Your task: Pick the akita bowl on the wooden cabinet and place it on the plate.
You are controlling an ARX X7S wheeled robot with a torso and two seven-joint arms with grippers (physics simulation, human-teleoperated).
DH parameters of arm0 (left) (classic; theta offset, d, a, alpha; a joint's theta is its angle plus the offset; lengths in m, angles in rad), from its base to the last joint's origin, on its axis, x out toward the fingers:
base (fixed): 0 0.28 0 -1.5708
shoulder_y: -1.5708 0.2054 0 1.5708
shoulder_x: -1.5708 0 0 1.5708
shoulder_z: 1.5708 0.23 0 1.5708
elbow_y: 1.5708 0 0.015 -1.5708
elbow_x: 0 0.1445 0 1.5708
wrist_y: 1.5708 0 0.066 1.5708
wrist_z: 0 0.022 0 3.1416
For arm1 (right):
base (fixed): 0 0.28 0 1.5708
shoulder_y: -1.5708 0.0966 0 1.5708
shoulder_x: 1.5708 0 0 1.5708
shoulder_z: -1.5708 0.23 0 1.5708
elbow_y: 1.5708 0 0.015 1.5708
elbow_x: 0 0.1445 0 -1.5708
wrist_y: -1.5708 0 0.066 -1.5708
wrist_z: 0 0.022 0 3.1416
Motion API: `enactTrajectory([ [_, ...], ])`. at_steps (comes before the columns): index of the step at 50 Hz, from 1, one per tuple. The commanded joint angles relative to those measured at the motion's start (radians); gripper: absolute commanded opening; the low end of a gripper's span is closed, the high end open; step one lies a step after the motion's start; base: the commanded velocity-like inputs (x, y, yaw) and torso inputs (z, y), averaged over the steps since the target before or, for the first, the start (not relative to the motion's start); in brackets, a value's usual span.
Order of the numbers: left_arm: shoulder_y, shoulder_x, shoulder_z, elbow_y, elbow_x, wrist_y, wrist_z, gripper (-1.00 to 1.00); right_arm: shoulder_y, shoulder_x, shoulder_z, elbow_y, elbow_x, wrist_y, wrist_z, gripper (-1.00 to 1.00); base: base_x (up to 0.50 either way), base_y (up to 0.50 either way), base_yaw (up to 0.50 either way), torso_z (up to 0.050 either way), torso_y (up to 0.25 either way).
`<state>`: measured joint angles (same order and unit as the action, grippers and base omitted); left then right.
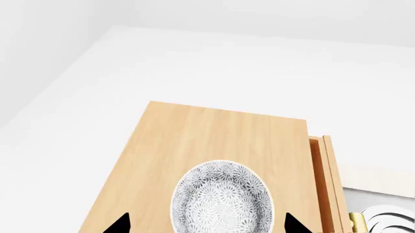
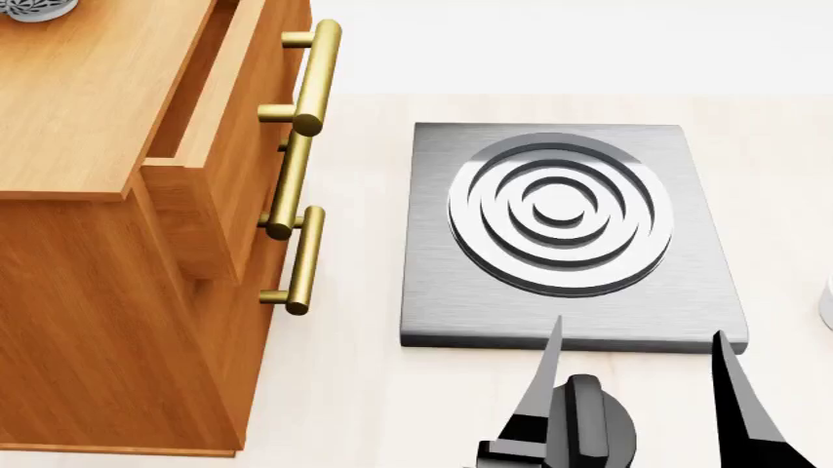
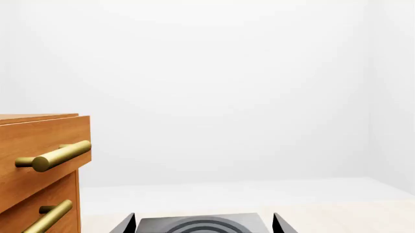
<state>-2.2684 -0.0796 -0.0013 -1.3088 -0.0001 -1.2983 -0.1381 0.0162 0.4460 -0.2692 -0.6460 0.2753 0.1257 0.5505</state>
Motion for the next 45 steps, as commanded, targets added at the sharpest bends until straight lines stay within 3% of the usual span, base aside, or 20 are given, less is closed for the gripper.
enactTrajectory([
  [1,0.011,-0.027,-0.069,0.000,-0.004,0.050,-0.129,1.00,0.002,-0.001,-0.003,0.012,0.003,-0.006,-0.002,1.00,0.00,0.00,0.00,0.000,0.000],
  [23,0.066,-0.040,-0.026,0.000,0.001,0.048,-0.121,1.00,0.008,-0.003,-0.011,0.038,0.000,-0.012,-0.003,1.00,0.00,0.00,0.00,0.000,0.000],
  [45,0.152,-0.043,-0.060,0.000,-0.001,0.081,-0.122,1.00,0.016,-0.009,-0.020,0.084,0.000,-0.025,-0.008,1.00,0.00,0.00,0.00,0.000,0.000],
])
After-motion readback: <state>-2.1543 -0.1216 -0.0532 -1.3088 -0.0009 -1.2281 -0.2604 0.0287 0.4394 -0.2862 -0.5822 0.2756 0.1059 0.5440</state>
